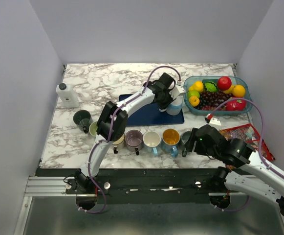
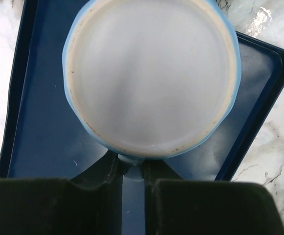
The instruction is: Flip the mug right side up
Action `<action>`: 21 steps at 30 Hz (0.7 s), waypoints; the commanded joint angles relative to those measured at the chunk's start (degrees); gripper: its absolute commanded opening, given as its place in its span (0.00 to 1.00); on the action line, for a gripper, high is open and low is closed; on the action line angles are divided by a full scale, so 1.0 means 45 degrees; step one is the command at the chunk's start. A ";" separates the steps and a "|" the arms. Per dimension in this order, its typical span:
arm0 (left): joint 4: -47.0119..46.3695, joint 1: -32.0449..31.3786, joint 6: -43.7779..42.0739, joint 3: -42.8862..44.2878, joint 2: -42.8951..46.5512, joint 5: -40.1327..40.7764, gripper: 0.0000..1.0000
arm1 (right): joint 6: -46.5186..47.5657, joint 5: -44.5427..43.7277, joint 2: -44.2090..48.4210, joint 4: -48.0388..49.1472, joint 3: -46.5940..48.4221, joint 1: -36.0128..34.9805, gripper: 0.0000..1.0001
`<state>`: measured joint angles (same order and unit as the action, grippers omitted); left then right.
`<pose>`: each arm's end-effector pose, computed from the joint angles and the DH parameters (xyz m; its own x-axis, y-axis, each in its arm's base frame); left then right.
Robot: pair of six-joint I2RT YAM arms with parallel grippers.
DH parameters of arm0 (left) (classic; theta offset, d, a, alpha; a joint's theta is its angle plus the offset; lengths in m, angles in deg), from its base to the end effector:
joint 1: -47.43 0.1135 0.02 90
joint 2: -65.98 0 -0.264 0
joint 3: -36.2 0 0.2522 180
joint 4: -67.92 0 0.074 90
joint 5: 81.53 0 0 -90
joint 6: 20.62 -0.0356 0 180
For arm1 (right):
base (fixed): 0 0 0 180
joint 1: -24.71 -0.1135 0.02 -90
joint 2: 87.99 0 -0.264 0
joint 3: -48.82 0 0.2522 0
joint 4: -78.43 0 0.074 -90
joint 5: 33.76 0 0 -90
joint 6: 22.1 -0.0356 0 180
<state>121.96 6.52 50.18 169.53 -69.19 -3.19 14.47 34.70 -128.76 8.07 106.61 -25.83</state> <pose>0.3885 -0.3462 0.2014 -0.3518 0.7310 -0.5848 0.8923 0.4506 0.0265 0.0896 0.0883 0.2738 -0.7686 0.2417 -0.5923 0.0646 0.9505 0.3040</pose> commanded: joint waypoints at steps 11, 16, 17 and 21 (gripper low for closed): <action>-0.2523 0.0766 0.5194 -0.0849 0.2869 0.1558 0.00 | -0.0100 -0.0038 0.0194 0.0643 0.0604 0.0040 0.82; -0.4564 0.2018 0.8422 -0.2016 0.5206 -0.1700 0.00 | 0.0524 -0.0038 0.0350 0.1577 0.1483 0.0041 0.91; -0.5135 0.2155 0.9065 -0.2465 0.5640 -0.2788 0.00 | 0.0893 0.0001 0.0369 0.1833 0.1620 0.0041 0.93; -0.8103 0.2566 1.2478 -0.4613 0.7691 -0.4476 0.00 | 0.1910 0.0469 0.0467 0.3764 0.2207 0.0041 1.00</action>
<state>105.43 17.17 87.47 153.60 -46.04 -9.88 17.77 34.95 -127.54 14.69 113.35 -25.83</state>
